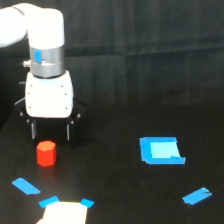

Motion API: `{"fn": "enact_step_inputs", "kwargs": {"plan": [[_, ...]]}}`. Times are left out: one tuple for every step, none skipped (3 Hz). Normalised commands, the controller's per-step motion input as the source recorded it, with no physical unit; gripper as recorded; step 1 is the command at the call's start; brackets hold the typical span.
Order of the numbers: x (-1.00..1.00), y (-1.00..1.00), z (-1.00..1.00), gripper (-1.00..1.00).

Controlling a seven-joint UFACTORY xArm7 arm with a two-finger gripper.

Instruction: Pick up the red object from the table

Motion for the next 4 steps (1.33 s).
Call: {"fn": "enact_step_inputs", "kwargs": {"plan": [[0.49, -1.00, 0.10, 0.78], [0.37, -1.00, -0.25, 0.98], [0.82, -0.64, -0.53, -0.06], [1.00, 0.02, -0.62, -1.00]]}}
